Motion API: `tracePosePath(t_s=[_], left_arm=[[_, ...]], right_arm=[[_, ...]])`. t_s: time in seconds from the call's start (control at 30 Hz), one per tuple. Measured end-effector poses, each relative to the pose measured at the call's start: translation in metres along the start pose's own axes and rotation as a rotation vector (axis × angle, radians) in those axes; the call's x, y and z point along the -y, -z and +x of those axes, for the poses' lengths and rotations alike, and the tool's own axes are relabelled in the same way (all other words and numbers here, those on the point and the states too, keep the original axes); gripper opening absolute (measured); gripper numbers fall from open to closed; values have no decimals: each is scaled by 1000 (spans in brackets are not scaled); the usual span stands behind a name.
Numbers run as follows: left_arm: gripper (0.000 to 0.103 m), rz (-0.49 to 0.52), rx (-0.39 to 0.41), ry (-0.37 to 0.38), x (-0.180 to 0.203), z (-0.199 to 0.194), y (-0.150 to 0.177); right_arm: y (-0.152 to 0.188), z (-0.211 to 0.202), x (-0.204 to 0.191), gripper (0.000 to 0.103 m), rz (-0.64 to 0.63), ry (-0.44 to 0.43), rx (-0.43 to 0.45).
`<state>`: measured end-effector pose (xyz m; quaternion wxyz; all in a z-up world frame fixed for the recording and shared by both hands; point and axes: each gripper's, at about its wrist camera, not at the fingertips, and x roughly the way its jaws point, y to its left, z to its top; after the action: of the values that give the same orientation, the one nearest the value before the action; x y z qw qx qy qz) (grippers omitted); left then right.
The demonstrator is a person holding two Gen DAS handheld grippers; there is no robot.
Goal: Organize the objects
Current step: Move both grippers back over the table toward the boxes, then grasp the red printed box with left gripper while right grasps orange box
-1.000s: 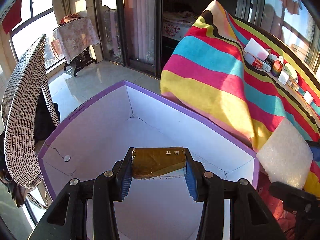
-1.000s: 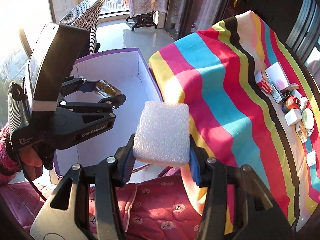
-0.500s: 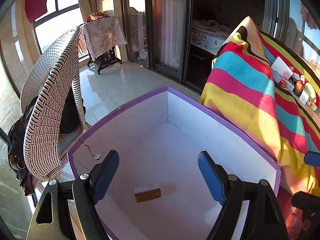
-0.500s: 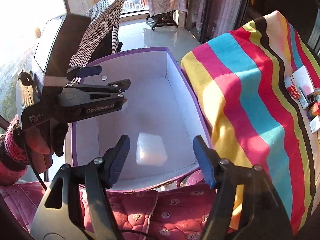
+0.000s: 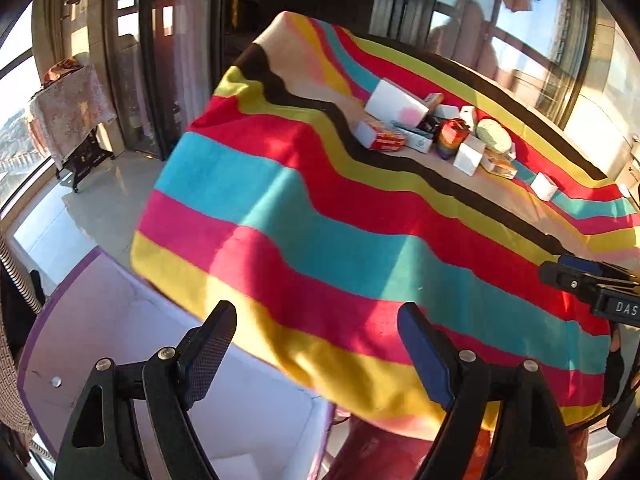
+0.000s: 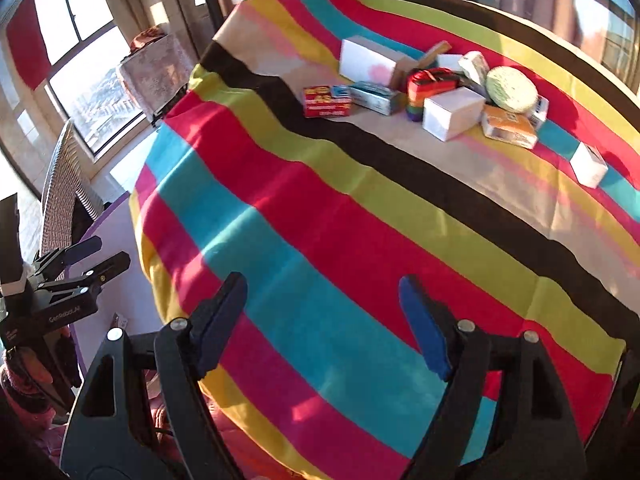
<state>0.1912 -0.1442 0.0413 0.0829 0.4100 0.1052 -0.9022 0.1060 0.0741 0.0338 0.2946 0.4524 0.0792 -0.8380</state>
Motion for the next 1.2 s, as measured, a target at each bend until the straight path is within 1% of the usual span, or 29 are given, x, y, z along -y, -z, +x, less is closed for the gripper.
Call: tracePosePath(t_s=[0.07,0.13,0.2,0.27,0.3,0.4,0.43,0.47,0.57,0.6,0.63,0.7,0.73,0.77,0.83,0.9,1.0,1.03,1.1,1.2], left_arm=[[84,34,-1,43,30,17,-20],[84,63,2,49,56,39,-41],[84,84,-8,16,75,68,-64],[84,89,-29,-8,86,100,-86],[84,92,-36,-36,87,113,-96],[84,131,19,-175,89,140,-121],[84,150,25,-213,89,148,-128],[84,170,20,-232,88,156,-135],[84,249,-23,-234,88,181,-153],[84,284,-39,-218,89,190,-158],[85,311,-29,-184,89,193,-162],[84,347,-48,-110,88,198,-167],[69,348,-59,-74,86,198,-168],[64,335,-68,-32,84,196,-166],[64,304,-70,28,80,186,-157],[64,301,-61,39,83,175,-142],[64,244,-48,89,83,160,-119],[64,233,-38,90,83,158,-114],[64,227,-14,72,85,152,-115],[64,183,-35,69,85,159,-120]], right_arm=[[4,0,32,81,57,68,7],[6,-1,64,81,115,124,15],[8,-2,91,81,179,156,20],[9,-4,110,81,231,164,29],[10,-4,116,81,247,164,32],[14,-2,122,81,259,162,38],[15,0,123,81,260,155,37],[17,2,124,81,264,146,34],[16,8,124,81,267,124,39],[14,10,124,81,267,120,40],[11,12,123,81,266,115,41],[6,16,122,81,265,108,41],[3,18,121,81,262,107,42],[0,19,121,81,258,108,43],[-6,22,121,81,244,113,47],[-13,28,124,81,232,131,48],[-31,45,137,81,240,164,49],[-38,52,142,82,248,174,47],[-57,65,148,82,246,199,48],[-92,89,155,83,226,222,23]])
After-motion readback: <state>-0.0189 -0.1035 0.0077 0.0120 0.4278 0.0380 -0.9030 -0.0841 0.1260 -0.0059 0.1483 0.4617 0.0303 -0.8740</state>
